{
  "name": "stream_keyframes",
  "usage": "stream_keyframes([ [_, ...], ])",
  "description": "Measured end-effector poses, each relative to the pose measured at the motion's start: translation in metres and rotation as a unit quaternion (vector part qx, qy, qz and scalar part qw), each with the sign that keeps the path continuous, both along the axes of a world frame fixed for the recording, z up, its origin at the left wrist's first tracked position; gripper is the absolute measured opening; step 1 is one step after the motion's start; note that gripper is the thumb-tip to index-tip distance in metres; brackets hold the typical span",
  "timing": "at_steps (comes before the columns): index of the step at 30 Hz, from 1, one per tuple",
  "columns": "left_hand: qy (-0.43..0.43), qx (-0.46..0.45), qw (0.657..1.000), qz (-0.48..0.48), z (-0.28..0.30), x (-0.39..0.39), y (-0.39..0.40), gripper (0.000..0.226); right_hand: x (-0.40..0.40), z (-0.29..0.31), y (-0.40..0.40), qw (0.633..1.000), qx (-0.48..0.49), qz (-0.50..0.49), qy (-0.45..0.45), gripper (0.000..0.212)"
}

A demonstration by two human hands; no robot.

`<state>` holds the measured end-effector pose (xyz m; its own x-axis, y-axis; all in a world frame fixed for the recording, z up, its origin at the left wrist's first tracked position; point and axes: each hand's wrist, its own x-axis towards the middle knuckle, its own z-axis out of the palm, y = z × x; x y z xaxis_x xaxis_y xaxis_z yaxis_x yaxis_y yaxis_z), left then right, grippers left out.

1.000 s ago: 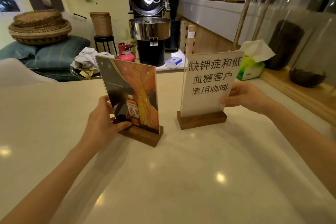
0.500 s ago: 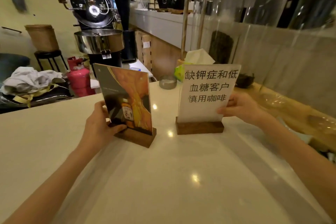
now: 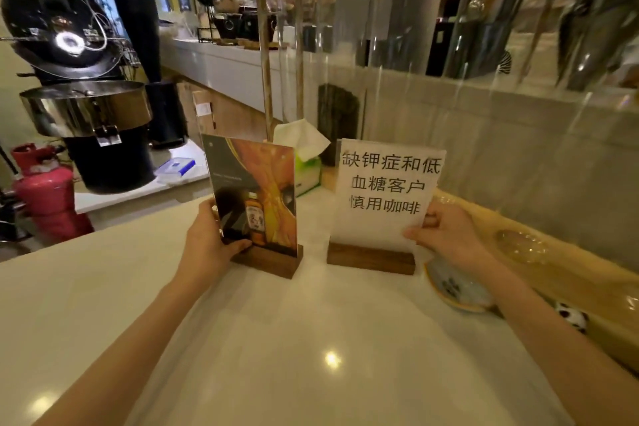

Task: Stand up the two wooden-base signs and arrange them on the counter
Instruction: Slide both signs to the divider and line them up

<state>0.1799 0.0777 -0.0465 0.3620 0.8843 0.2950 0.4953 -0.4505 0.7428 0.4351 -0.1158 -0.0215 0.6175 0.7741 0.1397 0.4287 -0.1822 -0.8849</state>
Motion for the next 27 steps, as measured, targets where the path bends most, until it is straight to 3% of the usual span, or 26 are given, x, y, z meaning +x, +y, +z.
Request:
stream_keyframes([
  [15,0.013,0.018,0.995,-0.096,0.003,0.105,0.030,0.079,0.016,-0.013,-0.008,0.987,0.024,-0.148,-0.049,0.033],
  [27,0.011,0.009,0.993,-0.119,-0.001,0.140,0.038,0.085,0.017,-0.012,-0.008,0.986,-0.009,-0.158,-0.061,0.036],
])
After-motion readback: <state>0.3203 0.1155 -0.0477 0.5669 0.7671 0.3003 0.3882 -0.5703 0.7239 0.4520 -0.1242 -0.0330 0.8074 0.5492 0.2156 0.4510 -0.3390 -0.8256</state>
